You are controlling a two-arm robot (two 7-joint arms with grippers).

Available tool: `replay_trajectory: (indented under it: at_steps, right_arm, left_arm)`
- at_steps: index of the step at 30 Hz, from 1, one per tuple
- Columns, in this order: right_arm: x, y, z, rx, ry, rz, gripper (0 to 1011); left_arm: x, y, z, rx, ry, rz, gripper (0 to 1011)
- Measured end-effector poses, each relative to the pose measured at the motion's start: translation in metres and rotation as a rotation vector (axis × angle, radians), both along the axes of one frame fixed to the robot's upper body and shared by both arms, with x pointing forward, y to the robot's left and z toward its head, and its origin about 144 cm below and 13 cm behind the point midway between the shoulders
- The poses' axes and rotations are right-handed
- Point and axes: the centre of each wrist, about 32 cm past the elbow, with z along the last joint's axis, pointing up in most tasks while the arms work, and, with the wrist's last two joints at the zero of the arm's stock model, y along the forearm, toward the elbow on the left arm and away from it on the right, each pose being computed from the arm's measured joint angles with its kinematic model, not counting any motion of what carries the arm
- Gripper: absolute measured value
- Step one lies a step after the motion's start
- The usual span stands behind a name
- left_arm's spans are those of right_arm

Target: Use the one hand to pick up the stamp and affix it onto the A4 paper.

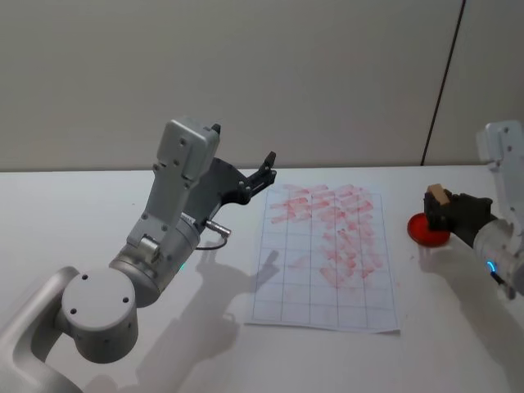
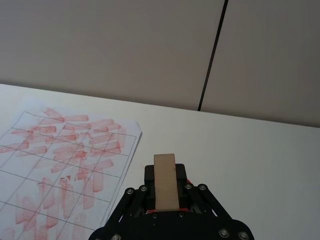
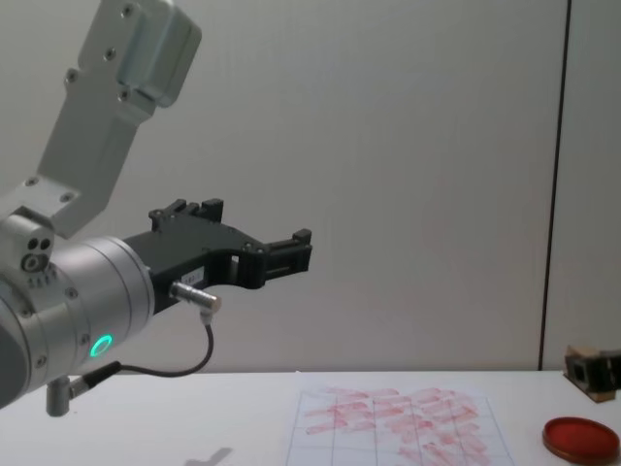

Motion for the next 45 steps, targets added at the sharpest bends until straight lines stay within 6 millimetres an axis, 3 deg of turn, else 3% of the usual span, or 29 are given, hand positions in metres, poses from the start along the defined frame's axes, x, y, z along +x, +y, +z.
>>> replay_trajectory:
  at_steps: [15,27,39,45]
  right_arm:
    - [0.022,-0.002,-0.022,-0.009,0.063,0.0,241]
    - [0.026,-0.003,-0.026,-0.007,0.049,0.001,643]
    - [0.016,-0.006,-0.015,-0.005,-0.077,0.01,982]
    - [0.008,-0.01,-0.01,-0.012,-0.158,0.016,1001]
  left_arm:
    - [0.0,0.0,0.0,0.0,0.0,0.0,1001]
    - [0.0,0.0,0.0,0.0,0.0,0.0,1001]
    - [0.0,0.0,0.0,0.0,0.0,0.0,1001]
    - [0.0,0.0,0.0,0.0,0.0,0.0,1001]
